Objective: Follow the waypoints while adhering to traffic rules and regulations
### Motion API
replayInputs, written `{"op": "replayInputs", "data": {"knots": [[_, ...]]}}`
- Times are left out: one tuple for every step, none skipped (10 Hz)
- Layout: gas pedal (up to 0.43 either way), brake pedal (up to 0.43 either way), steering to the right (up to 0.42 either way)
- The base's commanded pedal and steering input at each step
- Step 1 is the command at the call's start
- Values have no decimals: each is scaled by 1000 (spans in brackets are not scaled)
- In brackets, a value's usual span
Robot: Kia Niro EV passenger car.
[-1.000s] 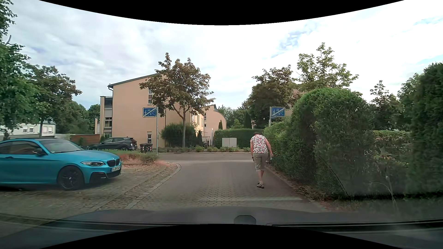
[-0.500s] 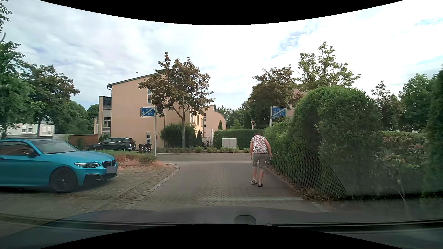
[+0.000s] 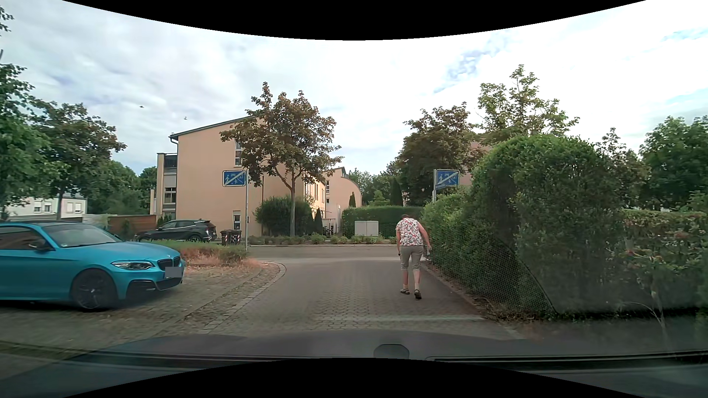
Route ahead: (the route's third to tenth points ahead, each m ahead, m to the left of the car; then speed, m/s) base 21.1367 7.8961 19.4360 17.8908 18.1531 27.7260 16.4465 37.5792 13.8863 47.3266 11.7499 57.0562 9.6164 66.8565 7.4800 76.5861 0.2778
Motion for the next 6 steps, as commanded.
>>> {"op": "replayInputs", "data": {"knots": [[0,110,1],[0,110,1],[0,104,1],[0,98,1],[0,85,1],[0,73,1]]}}
